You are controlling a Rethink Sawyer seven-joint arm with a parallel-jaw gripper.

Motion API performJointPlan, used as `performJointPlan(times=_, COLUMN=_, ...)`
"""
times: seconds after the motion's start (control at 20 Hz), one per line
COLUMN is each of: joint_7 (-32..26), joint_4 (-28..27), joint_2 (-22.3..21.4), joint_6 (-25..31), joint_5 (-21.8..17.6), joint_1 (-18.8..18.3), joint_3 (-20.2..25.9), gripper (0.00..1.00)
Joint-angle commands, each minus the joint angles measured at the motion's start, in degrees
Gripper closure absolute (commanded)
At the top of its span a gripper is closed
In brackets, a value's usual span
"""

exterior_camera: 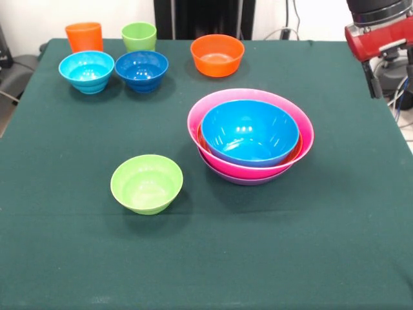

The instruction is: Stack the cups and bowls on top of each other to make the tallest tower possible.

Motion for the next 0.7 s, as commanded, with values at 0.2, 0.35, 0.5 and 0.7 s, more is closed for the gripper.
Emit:
performJointPlan(times=0.2, joint_7=10.72, joint_4=6.59, joint_2=1.77, joint_6=-2.38, joint_5=2.87, joint_1=-1.69, joint_3=-2.28, gripper=0.00)
performJointPlan(times=0.35, joint_7=-1.12, joint_4=0.58, joint_2=5.56, joint_6=4.90, joint_5=-0.85, joint_1=-5.08, joint_3=2.30, gripper=0.00)
performJointPlan(times=0.5, joint_7=-13.91, joint_4=-8.72, joint_2=11.72, joint_6=15.51, joint_5=-3.31, joint_1=-8.89, joint_3=6.06, gripper=0.00)
performJointPlan(times=0.7, joint_7=-22.14, joint_4=-14.64, joint_2=14.41, joint_6=25.26, joint_5=-4.70, joint_1=-12.66, joint_3=9.20, gripper=0.00)
